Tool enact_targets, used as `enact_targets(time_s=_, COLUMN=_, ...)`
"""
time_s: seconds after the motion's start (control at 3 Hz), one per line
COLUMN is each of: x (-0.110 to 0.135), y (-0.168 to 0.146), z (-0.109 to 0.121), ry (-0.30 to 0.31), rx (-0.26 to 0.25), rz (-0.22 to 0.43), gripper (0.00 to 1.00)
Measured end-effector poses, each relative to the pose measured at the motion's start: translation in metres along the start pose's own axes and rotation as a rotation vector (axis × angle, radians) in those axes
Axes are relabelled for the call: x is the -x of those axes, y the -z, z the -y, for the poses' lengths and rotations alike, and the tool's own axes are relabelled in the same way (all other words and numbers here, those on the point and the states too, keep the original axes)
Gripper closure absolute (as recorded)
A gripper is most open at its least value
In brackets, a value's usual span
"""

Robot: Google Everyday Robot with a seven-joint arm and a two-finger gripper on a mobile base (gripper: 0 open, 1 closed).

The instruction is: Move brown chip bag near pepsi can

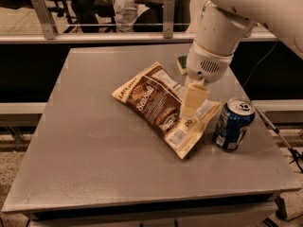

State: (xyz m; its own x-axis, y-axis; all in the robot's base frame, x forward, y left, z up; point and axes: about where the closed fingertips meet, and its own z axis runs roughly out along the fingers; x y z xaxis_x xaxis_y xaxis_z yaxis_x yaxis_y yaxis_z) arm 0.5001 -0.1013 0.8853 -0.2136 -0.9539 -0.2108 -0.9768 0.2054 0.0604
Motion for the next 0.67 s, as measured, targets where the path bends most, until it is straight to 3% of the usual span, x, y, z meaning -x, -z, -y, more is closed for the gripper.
enact_targets(time_s=0.33, x=0.0023, y=-0.0005, z=0.0019, ry=0.001, rx=-0.008, rz=0.006, gripper=0.0)
enact_targets(time_s=0.67, x=0.0023, y=-0.0005, z=0.002, ry=0.001, rx=-0.008, rz=0.006, gripper=0.0)
